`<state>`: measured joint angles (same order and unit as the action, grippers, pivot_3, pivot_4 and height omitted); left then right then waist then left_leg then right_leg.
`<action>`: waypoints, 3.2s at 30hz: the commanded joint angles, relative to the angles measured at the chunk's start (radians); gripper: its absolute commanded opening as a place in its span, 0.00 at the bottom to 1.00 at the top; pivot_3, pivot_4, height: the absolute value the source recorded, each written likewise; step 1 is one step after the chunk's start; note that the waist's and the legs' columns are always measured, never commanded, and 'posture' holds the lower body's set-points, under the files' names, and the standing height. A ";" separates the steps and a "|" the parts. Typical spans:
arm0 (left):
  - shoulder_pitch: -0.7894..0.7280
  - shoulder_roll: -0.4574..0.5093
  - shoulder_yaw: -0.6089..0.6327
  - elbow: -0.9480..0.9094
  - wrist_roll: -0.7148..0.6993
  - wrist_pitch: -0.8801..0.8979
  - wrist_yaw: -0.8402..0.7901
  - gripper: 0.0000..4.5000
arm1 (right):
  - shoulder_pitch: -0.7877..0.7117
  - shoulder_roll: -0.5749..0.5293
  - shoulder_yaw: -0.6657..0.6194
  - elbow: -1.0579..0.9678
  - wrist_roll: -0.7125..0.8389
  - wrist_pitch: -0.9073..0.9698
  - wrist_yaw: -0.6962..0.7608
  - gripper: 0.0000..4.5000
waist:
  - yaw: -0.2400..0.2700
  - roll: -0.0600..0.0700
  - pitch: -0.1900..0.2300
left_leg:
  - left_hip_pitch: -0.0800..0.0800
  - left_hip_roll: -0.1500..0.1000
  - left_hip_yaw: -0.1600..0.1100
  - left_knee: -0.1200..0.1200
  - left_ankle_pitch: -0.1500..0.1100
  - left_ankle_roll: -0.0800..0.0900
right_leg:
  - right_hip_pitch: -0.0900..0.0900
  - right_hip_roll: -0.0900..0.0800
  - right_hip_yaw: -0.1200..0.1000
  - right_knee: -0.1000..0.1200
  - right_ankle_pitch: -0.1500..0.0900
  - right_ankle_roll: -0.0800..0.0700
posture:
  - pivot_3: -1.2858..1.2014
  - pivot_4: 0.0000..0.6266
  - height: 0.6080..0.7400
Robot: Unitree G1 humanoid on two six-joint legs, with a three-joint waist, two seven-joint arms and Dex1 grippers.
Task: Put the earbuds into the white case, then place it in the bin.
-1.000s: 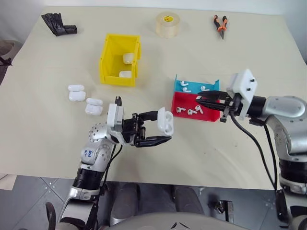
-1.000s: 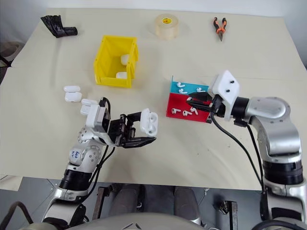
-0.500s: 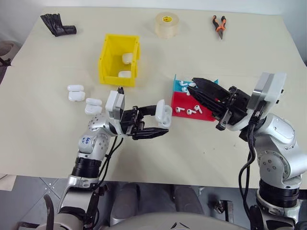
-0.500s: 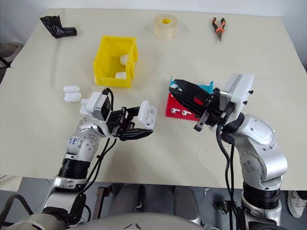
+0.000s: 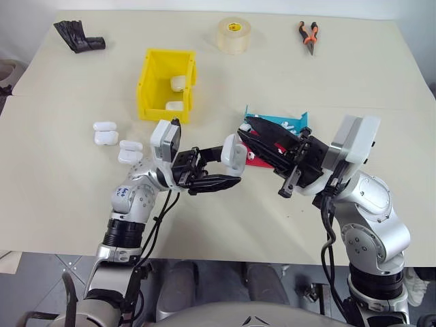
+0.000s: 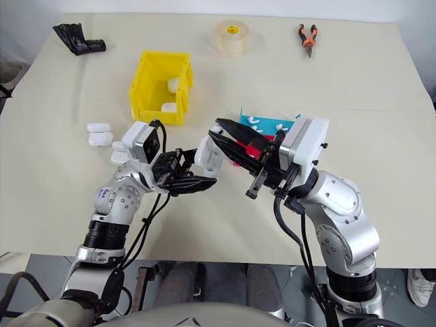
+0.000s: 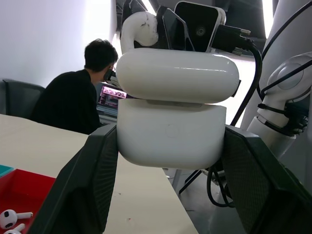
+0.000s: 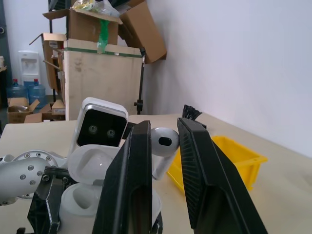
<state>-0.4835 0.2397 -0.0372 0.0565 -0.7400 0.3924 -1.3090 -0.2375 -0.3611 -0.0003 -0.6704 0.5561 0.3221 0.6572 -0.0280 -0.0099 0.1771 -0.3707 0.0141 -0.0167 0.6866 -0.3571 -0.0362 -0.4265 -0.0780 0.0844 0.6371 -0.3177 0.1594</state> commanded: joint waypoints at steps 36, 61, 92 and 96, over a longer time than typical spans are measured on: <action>-0.034 -0.038 0.013 -0.018 0.012 -0.029 -0.028 0.62 | 0.094 -0.099 0.040 0.044 0.007 -0.115 0.087 0.29 | 0.000 0.000 0.000 | 0.000 0.000 0.000 0.000 0.000 0.000 | 0.000 0.000 0.000 0.000 0.000 0.000 | 0.52 0.24 1.00; 0.102 -0.003 -0.002 0.062 0.212 -0.388 -0.023 0.62 | 0.105 -0.463 -0.296 0.512 -0.024 -0.194 0.407 0.99 | -0.003 0.000 0.000 | 0.003 0.000 0.003 0.000 0.001 0.002 | 0.002 0.000 0.002 -0.002 0.000 0.000 | 0.52 0.24 1.00; 0.186 -0.088 -0.058 -0.005 0.219 -0.467 0.104 0.62 | -1.131 -0.206 0.390 1.883 -0.823 -0.335 0.495 0.99 | -0.031 0.001 0.000 | -0.001 -0.001 0.001 -0.001 0.002 -0.001 | -0.003 -0.004 -0.001 0.001 0.000 0.000 | 0.52 0.24 1.00; 0.186 -0.085 -0.056 -0.005 0.217 -0.472 0.108 0.62 | -1.137 -0.188 0.391 1.917 -0.854 -0.355 0.522 0.99 | -0.040 0.001 0.000 | -0.001 0.000 0.001 -0.001 0.002 -0.001 | -0.003 -0.003 -0.001 0.001 0.000 0.000 | 0.52 0.24 1.00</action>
<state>-0.3026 0.1581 -0.0970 0.0880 -0.5090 -0.0660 -1.2030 -1.3490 -0.5503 0.3890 1.2426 -0.2842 -0.0175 1.1611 -0.0680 -0.0088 0.1767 -0.3716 0.0138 -0.0154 0.6853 -0.3546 -0.0376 -0.4297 -0.0813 0.0831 0.6379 -0.3175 0.1596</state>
